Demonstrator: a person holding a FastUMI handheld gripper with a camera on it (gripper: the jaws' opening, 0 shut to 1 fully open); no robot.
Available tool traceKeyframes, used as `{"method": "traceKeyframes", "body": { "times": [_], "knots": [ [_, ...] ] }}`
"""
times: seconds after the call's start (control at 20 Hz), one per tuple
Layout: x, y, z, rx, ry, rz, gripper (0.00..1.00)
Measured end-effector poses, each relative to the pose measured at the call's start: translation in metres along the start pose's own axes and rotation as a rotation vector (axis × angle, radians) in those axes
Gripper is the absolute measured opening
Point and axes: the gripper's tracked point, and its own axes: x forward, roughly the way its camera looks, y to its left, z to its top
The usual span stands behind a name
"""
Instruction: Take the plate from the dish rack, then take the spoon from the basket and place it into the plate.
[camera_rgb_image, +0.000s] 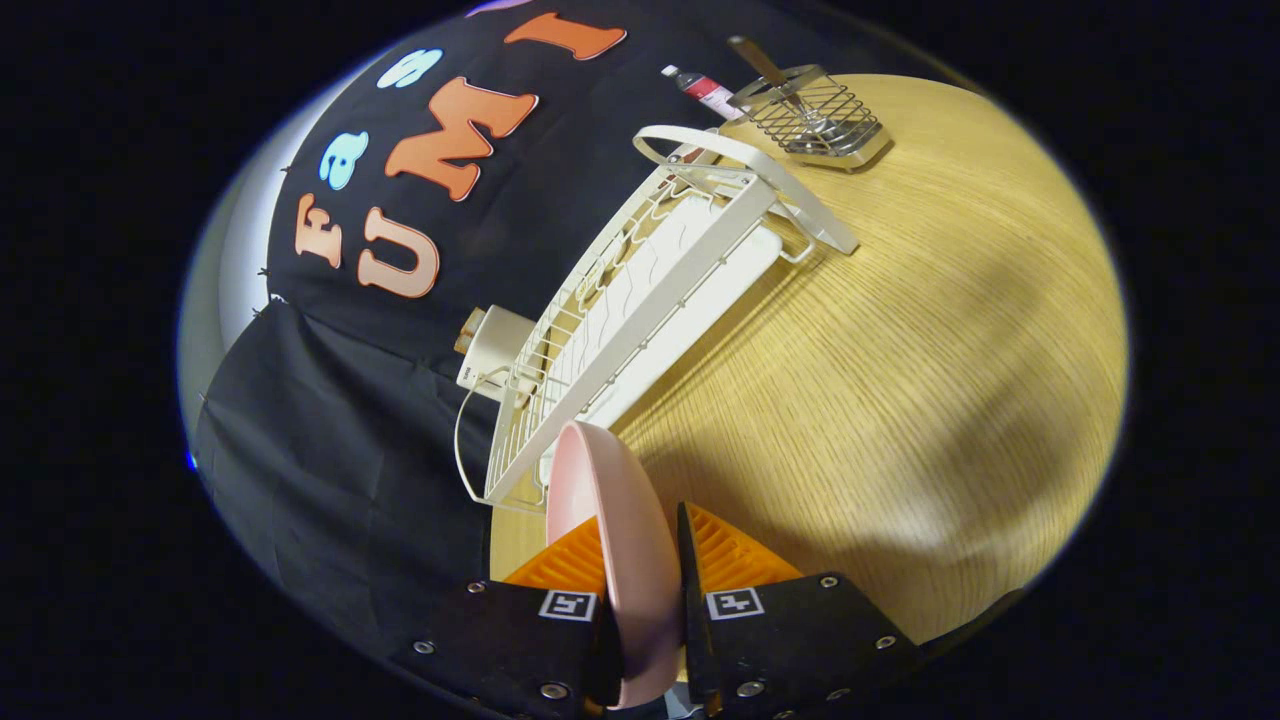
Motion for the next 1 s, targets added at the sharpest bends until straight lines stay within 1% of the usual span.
{"method": "traceKeyframes", "body": {
  "times": [0.2,0.35,0.4,0.45,0.5,0.55,0.6,0.65,0.7,0.75,0.9,0.95,1.0],
  "knots": [
    [0.008,-0.004,-0.001,-0.006,0.013,-0.028,0.26],
    [0.003,-0.002,0.0,0.017,0.027,-0.008,0.28],
    [0.001,-0.005,0.003,-0.005,0.016,-0.018,0.29],
    [0.001,-0.01,0.005,-0.027,0.004,-0.037,0.32],
    [-0.004,-0.012,0.009,-0.048,-0.01,-0.049,0.35],
    [-0.007,-0.012,0.014,-0.07,-0.024,-0.053,0.44],
    [-0.011,-0.012,0.017,-0.102,-0.035,-0.055,0.48],
    [-0.015,-0.013,0.022,-0.137,-0.054,-0.059,0.55],
    [-0.02,-0.013,0.029,-0.171,-0.077,-0.063,0.57],
    [-0.025,-0.014,0.036,-0.206,-0.102,-0.073,0.62],
    [-0.041,-0.022,0.061,-0.324,-0.197,-0.134,0.73],
    [-0.047,-0.025,0.069,-0.361,-0.223,-0.154,0.81],
    [-0.053,-0.027,0.075,-0.397,-0.245,-0.175,0.83]
  ]
}}
